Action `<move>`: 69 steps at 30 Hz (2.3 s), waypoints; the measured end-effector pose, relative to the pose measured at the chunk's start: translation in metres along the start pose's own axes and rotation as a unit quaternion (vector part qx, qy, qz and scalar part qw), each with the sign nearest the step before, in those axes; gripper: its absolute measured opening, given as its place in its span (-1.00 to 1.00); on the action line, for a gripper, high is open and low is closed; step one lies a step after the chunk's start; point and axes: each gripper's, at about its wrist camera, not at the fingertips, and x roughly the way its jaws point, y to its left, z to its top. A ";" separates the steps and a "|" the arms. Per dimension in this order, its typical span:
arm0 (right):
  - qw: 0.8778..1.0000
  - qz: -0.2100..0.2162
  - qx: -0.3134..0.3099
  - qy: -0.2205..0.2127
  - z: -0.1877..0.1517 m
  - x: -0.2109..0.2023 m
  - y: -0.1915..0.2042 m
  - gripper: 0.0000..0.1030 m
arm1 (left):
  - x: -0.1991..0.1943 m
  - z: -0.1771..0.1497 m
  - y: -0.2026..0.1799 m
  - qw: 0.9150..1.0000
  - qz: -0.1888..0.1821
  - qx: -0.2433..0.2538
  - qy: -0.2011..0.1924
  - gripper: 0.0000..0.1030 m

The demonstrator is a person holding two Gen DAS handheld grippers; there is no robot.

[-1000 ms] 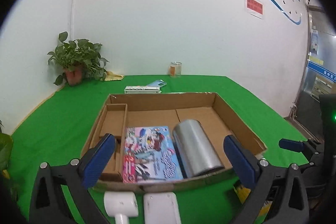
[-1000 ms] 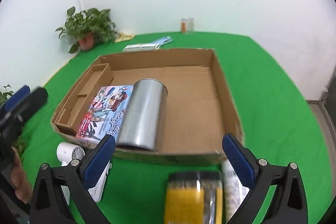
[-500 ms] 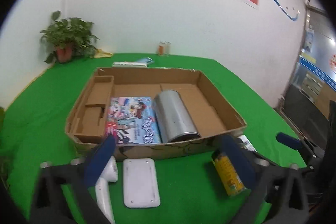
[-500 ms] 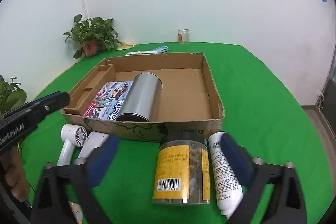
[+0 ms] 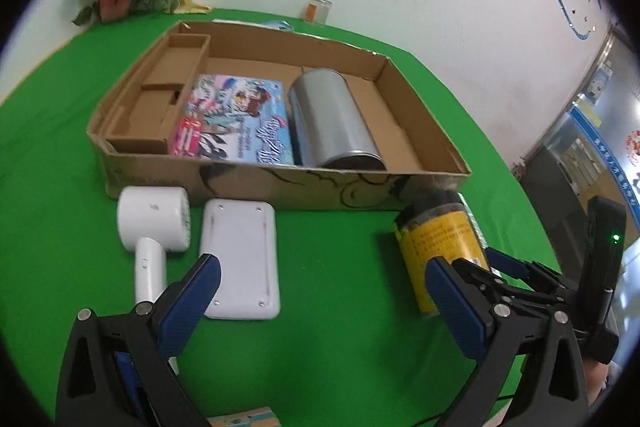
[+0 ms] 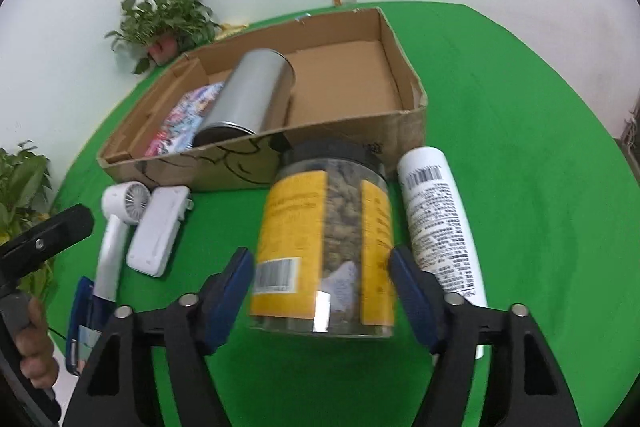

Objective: Organize rigid objects
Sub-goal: 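Move the right tool to the yellow-labelled snack jar, then grasp the yellow-labelled jar with the right tool and lift it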

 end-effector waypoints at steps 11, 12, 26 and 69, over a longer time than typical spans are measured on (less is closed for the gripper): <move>0.995 0.011 -0.090 0.047 -0.031 -0.023 0.043 0.35 | 0.029 -0.015 -0.013 0.975 -0.181 -0.036 0.124 0.95; 0.994 0.056 -0.086 0.043 -0.032 -0.030 0.045 0.36 | 0.031 -0.016 -0.014 0.973 -0.186 -0.038 0.130 0.95; 0.964 0.218 0.075 0.136 -0.030 0.014 0.017 0.28 | 0.063 -0.023 -0.006 0.966 -0.165 -0.078 0.180 0.78; 0.986 0.150 -0.066 -0.010 0.034 -0.041 0.092 0.55 | -0.002 0.046 -0.032 0.987 -0.145 -0.003 0.062 0.61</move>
